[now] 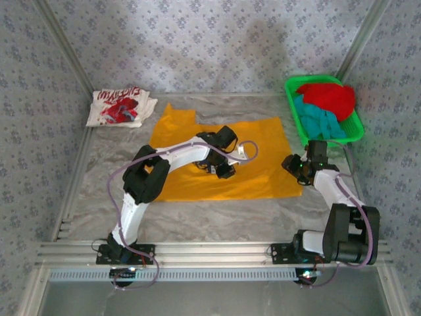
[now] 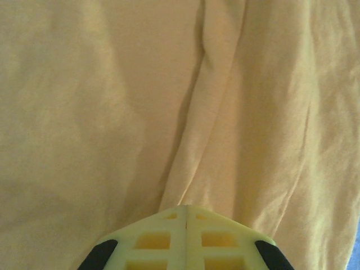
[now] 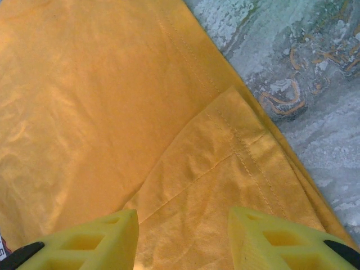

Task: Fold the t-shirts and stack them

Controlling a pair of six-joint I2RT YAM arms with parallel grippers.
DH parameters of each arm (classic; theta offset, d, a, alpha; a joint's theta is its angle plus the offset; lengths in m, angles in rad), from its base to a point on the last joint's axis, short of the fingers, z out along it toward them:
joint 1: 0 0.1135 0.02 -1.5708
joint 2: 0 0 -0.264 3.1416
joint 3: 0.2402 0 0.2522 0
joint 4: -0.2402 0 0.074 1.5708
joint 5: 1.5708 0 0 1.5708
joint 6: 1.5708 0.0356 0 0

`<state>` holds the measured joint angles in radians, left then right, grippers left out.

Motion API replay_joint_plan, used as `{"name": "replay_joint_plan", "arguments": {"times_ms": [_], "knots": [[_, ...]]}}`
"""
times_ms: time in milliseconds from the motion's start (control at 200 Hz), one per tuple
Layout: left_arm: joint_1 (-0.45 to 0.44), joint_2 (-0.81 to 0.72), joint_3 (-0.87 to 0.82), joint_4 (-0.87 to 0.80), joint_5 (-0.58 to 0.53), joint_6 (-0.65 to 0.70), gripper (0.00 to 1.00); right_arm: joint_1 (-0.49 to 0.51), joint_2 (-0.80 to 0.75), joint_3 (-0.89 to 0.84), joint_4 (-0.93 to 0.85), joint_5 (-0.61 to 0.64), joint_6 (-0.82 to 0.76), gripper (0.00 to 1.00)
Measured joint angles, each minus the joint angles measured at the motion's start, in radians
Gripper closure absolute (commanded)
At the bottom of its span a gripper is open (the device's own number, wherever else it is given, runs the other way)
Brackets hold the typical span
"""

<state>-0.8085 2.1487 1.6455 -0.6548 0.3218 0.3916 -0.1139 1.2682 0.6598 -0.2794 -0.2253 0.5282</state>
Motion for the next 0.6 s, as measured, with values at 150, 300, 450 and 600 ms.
{"name": "replay_joint_plan", "arguments": {"times_ms": [150,300,450,600], "knots": [[0.020,0.000,0.000,0.000,0.000,-0.011,1.00,-0.011,0.021,-0.020,0.009,-0.001,0.023,0.51],[0.045,-0.004,0.000,0.003,0.006,-0.026,1.00,-0.020,0.060,-0.042,0.019,-0.008,0.045,0.51],[0.070,-0.013,0.000,0.027,0.019,-0.053,1.00,-0.033,0.085,-0.053,0.024,-0.019,0.061,0.51],[0.093,-0.014,0.000,0.039,0.020,-0.068,1.00,-0.050,0.092,-0.068,0.027,-0.020,0.072,0.51]]}}
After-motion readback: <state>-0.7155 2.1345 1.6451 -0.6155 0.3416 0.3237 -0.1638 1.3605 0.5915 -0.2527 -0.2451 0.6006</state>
